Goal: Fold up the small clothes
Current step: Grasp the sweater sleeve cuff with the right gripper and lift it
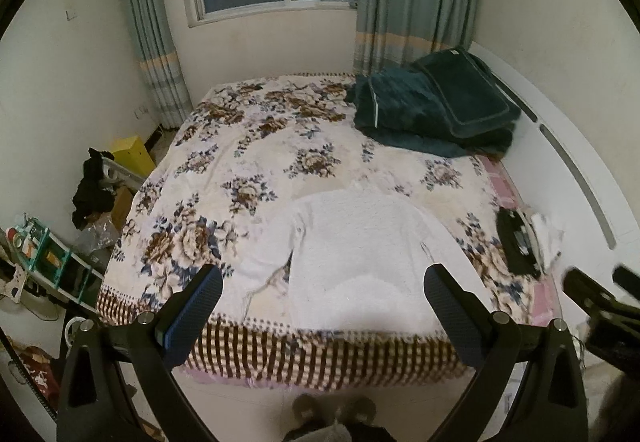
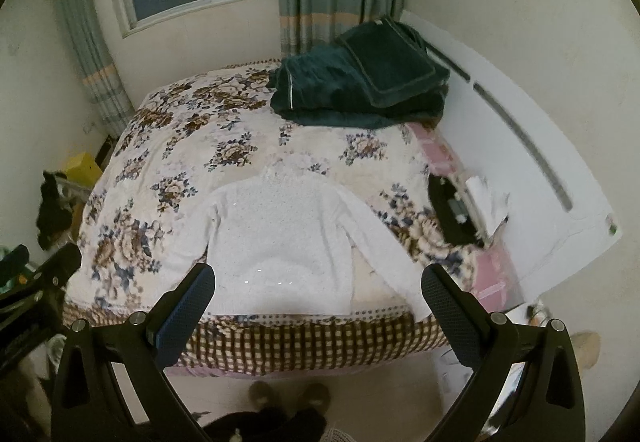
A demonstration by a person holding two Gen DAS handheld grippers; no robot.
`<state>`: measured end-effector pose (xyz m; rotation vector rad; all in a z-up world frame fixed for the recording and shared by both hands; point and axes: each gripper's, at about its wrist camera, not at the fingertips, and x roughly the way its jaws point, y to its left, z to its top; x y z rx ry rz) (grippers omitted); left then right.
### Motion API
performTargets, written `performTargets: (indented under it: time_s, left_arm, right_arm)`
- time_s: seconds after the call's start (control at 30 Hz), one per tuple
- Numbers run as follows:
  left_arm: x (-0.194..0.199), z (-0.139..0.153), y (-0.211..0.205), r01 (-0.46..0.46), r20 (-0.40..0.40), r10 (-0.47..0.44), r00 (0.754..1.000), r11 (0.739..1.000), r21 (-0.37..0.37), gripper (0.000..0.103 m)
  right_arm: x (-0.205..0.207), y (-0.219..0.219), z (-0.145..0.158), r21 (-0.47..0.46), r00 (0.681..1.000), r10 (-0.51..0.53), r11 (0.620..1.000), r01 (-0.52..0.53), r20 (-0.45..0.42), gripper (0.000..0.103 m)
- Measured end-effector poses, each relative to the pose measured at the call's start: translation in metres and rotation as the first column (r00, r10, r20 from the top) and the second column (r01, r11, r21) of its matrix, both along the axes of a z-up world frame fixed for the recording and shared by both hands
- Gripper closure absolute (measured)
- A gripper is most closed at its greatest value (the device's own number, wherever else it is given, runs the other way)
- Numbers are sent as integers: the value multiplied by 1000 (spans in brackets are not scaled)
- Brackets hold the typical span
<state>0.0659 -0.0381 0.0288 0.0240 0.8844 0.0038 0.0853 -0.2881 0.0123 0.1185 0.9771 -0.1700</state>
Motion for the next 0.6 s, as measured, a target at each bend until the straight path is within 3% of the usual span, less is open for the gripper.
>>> performTargets:
  time_s: [0.1,0.23,0.3,0.37,0.6]
  left_arm:
    - [27,-32,-4,-20,24,19,1000,999,36,0]
    - [66,-87,-15,-2,-16,3,1000,997,72,0]
    - [84,-119,-24,-2,-64,9,998,994,107,0]
    - [109,-154,-39,-2,-121,19,992,991,134,0]
    - [148,-250,-64,-42,-197,89,976,971,234,0]
  right_arm:
    - [15,-45,-35,52,992,-114,992,117,-47,0]
    - [25,-139,-115,83,941,-318,941,329,-119,0]
    - [28,-186,-158,86,897,-408,901,426,-168,0]
    - [28,-238,-212,95,833,-498,842,531,-241,0]
    - [37,-399,-413,204,658,-597,650,732,-458,0]
